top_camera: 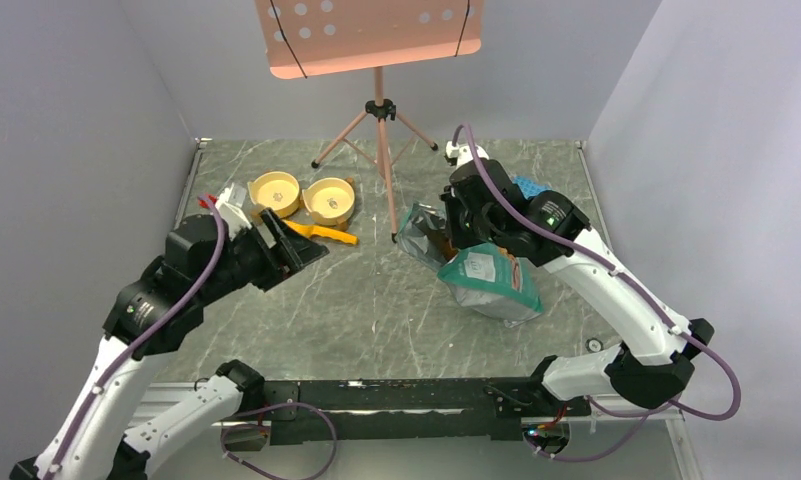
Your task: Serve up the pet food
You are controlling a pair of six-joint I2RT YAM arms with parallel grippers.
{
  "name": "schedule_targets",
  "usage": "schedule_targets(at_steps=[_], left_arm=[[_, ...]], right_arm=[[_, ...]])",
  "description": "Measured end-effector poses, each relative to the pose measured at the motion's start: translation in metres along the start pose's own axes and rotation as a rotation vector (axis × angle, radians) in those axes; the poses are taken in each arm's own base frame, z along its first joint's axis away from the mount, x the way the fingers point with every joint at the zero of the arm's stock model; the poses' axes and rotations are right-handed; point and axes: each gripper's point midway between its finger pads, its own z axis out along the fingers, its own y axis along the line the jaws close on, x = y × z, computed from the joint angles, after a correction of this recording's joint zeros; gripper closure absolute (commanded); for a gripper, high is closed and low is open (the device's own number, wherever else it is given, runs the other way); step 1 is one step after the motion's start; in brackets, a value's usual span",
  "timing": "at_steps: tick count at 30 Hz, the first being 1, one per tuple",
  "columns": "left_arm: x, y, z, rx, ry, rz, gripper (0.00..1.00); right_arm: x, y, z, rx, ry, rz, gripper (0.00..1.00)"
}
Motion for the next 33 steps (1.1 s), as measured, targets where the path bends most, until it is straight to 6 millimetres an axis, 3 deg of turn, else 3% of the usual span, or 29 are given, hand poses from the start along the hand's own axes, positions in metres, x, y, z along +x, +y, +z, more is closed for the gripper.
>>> schedule_targets(at_steps=[2, 7, 10, 16, 20, 23, 28, 33], left_arm=[[0.002, 0.018, 0.005, -0.043, -0.009, -0.033, 0.15], [0.006, 0.078, 0.056, -0.273, 0.052, -0.186, 0.16], [0.001, 0.111, 0.084, -0.386, 0.041, -0.292, 0.21], [-0.018, 0.167, 0.121, -0.557, -0.081, -0.508, 0.24], [-0.027, 0.203, 0.164, -0.637, -0.092, -0.587, 0.3], [-0.018, 0.228, 0.198, -0.681, -0.055, -0.633, 0.27], [-0.01, 0.251, 0.232, -0.702, -0.029, -0.668, 0.25], [-0.023, 0.239, 0.247, -0.626, -0.085, -0.667, 0.29]], right_arm=[[0.002, 0.004, 0.002, -0.017, 0.013, 0.0, 1.0], [0.001, 0.007, 0.001, -0.031, 0.017, -0.004, 1.0], [0.001, 0.007, 0.0, -0.036, 0.016, -0.007, 1.0], [-0.002, 0.003, -0.004, -0.026, 0.006, -0.015, 1.0], [-0.003, 0.001, -0.004, -0.012, -0.001, -0.018, 1.0], [-0.004, -0.001, -0.005, -0.008, -0.006, -0.02, 1.0], [-0.005, -0.003, -0.008, -0.008, -0.015, -0.031, 1.0], [-0.007, -0.008, -0.01, 0.008, -0.032, -0.04, 1.0]])
